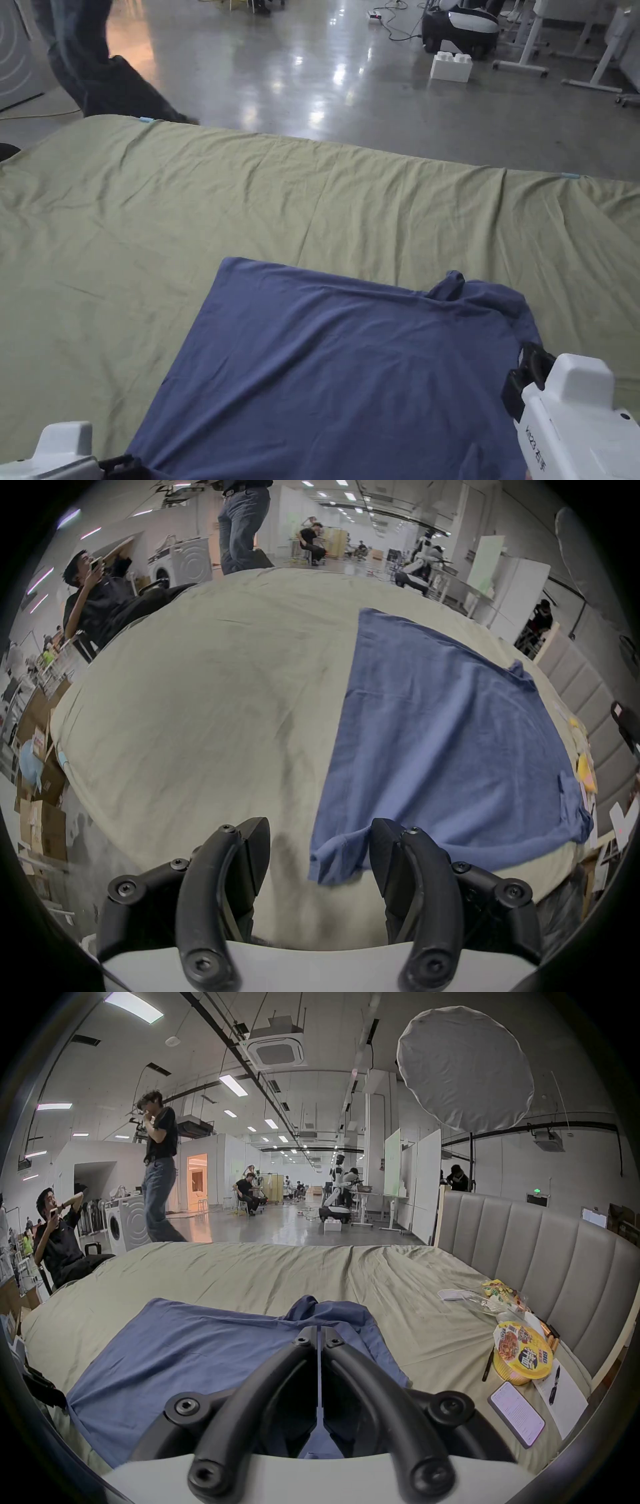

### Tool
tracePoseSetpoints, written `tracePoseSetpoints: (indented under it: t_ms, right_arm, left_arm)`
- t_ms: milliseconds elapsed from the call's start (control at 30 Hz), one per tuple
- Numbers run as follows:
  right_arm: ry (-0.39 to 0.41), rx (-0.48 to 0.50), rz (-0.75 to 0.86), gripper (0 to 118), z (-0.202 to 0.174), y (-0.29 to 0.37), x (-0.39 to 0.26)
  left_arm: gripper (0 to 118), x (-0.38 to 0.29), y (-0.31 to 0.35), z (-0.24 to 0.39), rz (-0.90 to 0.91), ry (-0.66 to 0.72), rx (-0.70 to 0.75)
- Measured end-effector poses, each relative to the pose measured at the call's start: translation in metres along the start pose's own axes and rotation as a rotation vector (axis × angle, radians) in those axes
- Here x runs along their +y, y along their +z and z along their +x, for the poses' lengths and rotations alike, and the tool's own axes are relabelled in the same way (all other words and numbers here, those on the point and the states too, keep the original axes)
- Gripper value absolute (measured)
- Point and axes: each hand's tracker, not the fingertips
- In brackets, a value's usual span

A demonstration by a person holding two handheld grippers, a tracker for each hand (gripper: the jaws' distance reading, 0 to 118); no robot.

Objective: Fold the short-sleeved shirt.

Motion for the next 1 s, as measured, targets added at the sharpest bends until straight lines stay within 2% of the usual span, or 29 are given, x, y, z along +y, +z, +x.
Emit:
tracePoseSetpoints:
  t_ms: [233, 300, 333, 367, 400, 533, 633, 667, 700, 733, 767, 800, 833, 867, 1000]
  right_arm:
    - [-0.015, -0.001, -0.048, 2, 0.004, -0.001, -0.012]
    - [-0.016, -0.002, -0.057, 2, 0.005, -0.001, -0.016]
    - [-0.018, -0.001, -0.063, 2, 0.006, -0.001, -0.017]
    - [-0.019, -0.001, -0.07, 2, 0.007, 0.0, -0.018]
    - [-0.02, 0.0, -0.079, 2, 0.009, 0.002, -0.02]
    - [-0.017, -0.005, -0.124, 2, 0.024, 0.009, -0.021]
    - [-0.006, -0.014, -0.235, 3, 0.049, 0.016, -0.021]
    - [0.002, -0.018, -0.283, 6, 0.057, 0.018, -0.022]
    - [0.011, -0.02, -0.338, 16, 0.066, 0.019, -0.025]
    - [0.02, -0.022, -0.394, 30, 0.074, 0.021, -0.028]
    - [0.021, -0.021, -0.435, 51, 0.081, 0.022, -0.032]
    - [0.015, -0.007, -0.494, 64, 0.088, 0.025, -0.04]
    - [0.01, 0.0, -0.539, 72, 0.094, 0.028, -0.048]
    - [0.004, 0.006, -0.56, 76, 0.098, 0.031, -0.056]
    - [-0.026, 0.027, -0.689, 77, 0.103, 0.036, -0.094]
  left_arm:
    - [57, 0.001, -0.016, 0.012, -0.045, -0.085, 0.045]
    - [45, 0.002, -0.01, 0.016, -0.056, -0.108, 0.045]
    - [35, 0.002, -0.008, 0.017, -0.061, -0.119, 0.032]
    - [18, 0.003, -0.007, 0.018, -0.067, -0.123, 0.014]
    - [11, 0.004, -0.005, 0.02, -0.07, -0.126, -0.002]
    - [8, 0.007, 0.001, 0.022, -0.083, -0.131, -0.032]
    - [8, 0.006, -0.003, 0.009, -0.073, -0.124, -0.045]
    - [8, 0.005, -0.001, 0.008, -0.069, -0.122, -0.047]
    - [8, 0.004, -0.002, 0.007, -0.065, -0.12, -0.048]
    - [8, 0.003, -0.001, 0.006, -0.06, -0.12, -0.05]
    - [8, 0.003, 0.0, 0.005, -0.054, -0.12, -0.05]
    - [8, 0.003, 0.002, 0.004, -0.048, -0.12, -0.051]
    - [8, 0.002, 0.0, 0.005, -0.047, -0.12, -0.051]
    - [8, 0.001, 0.0, 0.004, -0.045, -0.119, -0.05]
    - [8, 0.0, -0.002, 0.005, -0.041, -0.12, -0.046]
